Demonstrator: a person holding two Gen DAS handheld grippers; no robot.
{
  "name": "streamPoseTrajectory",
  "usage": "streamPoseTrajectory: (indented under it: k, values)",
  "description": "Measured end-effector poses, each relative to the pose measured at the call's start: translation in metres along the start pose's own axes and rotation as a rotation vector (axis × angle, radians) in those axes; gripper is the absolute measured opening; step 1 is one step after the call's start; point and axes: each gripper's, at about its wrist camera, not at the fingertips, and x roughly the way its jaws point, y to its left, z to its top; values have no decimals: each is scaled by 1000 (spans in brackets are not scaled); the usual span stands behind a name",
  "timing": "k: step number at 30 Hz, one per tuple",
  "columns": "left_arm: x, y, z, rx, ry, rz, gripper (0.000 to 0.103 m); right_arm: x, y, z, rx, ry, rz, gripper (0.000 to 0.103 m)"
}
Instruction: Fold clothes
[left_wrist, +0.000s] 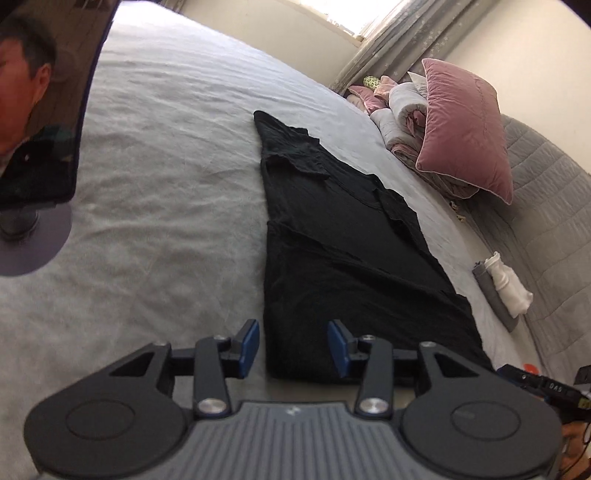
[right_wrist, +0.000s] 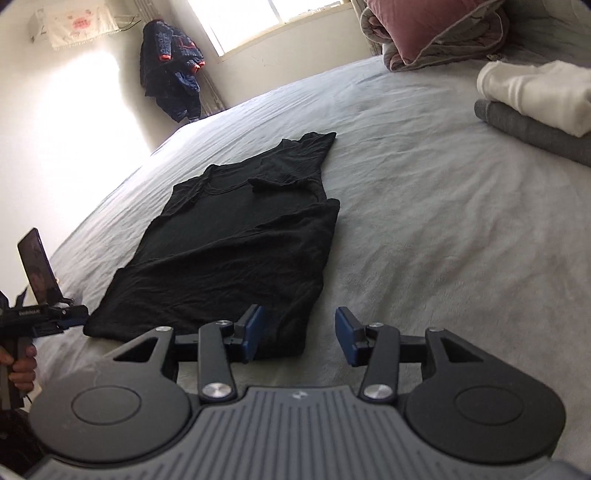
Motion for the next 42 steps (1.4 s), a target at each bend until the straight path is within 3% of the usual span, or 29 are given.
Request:
streamPoseTrajectory:
  k: [3, 7, 8, 12, 18, 20, 22, 23, 28, 32, 42]
  values:
    - [-3, 16, -5, -152, 75, -93, 45, -5, -8, -6, 170, 75, 69, 48]
    - [8, 24, -17, -272, 144, -190, 43, 7, -16, -16, 348, 142, 151, 49]
    - [12, 23, -21, -299, 130, -186, 42, 10, -18, -18, 388, 155, 173, 49]
    - [27, 18, -38, -403, 12, -168, 37, 25, -15, -22, 463, 62, 160, 49]
    - [39, 13, -57, -543, -167, -132, 24, 39, -12, -28, 577, -78, 149, 37]
    - [40, 14, -59, -596, -192, -95, 7, 40, -12, -30, 617, -111, 129, 28]
    - [40, 14, -60, -650, -218, -64, 4, 39, -14, -31, 653, -131, 104, 17]
    - [39, 12, -59, -665, -231, -50, 3, 37, -17, -31, 673, -140, 88, 11]
    - [36, 1, -53, -706, -268, 4, 2, 34, -14, -25, 716, -182, 59, 8]
    - [39, -2, -49, -713, -256, 15, 3, 35, -8, -19, 722, -190, 88, 8]
    - [43, 12, -38, -651, -166, -33, 13, 37, -24, -30, 848, -124, 90, 22]
